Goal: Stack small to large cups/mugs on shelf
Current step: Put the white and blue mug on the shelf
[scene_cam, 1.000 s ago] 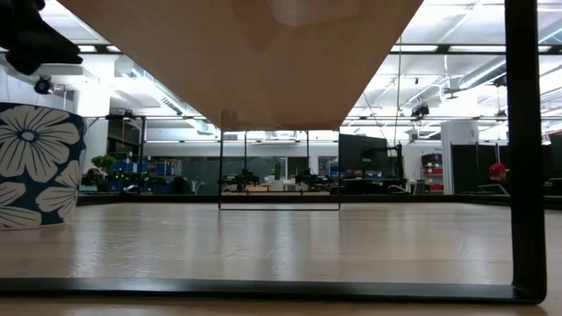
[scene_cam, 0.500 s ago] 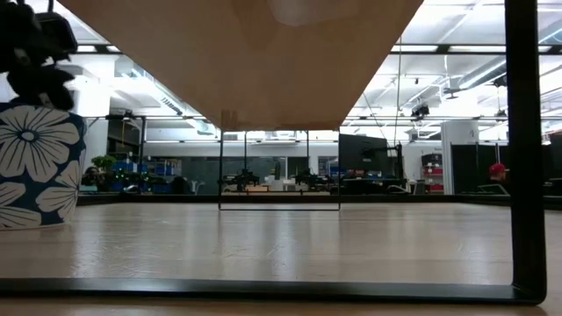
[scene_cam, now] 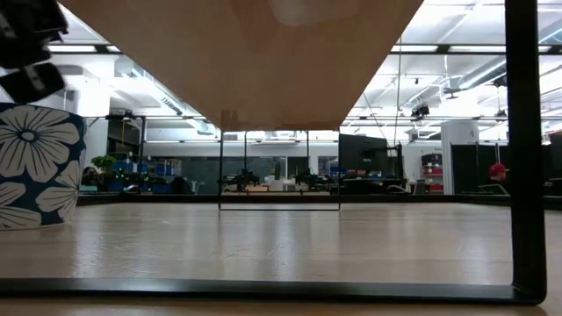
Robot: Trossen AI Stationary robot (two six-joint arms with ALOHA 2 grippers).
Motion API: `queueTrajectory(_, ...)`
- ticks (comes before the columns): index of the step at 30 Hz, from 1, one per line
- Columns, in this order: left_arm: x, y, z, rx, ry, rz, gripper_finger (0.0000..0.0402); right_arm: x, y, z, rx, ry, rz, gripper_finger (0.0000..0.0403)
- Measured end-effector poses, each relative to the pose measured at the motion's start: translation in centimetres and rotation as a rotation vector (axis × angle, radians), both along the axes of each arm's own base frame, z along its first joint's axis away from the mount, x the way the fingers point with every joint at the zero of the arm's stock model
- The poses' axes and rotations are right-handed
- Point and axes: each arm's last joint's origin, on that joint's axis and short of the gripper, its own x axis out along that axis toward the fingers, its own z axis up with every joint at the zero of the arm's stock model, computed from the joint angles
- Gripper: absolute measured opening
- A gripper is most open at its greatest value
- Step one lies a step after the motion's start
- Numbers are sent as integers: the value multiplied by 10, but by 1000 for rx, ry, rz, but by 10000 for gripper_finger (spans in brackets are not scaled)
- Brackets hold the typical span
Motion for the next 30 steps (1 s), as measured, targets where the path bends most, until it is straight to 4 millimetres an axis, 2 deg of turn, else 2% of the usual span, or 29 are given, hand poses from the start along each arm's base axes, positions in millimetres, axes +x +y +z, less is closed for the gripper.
queueTrajectory(4,-25,8,18,92,108,14,130,-8,1,4,41,-34,30,40)
queueTrajectory(9,-50,17,51,264,-2,11,130,-10,5,4,94,-93,62,40)
queueTrajectory(15,-82,26,61,348,189,-44,130,-2,10,0,167,-154,84,41)
queueTrajectory(18,-90,28,63,374,299,-74,130,5,12,-4,214,-188,89,41)
queueTrajectory(23,-82,24,70,459,373,-170,130,16,14,-11,229,-181,90,41)
queueTrajectory(30,-49,13,73,590,492,-309,130,27,15,-17,232,-155,89,41)
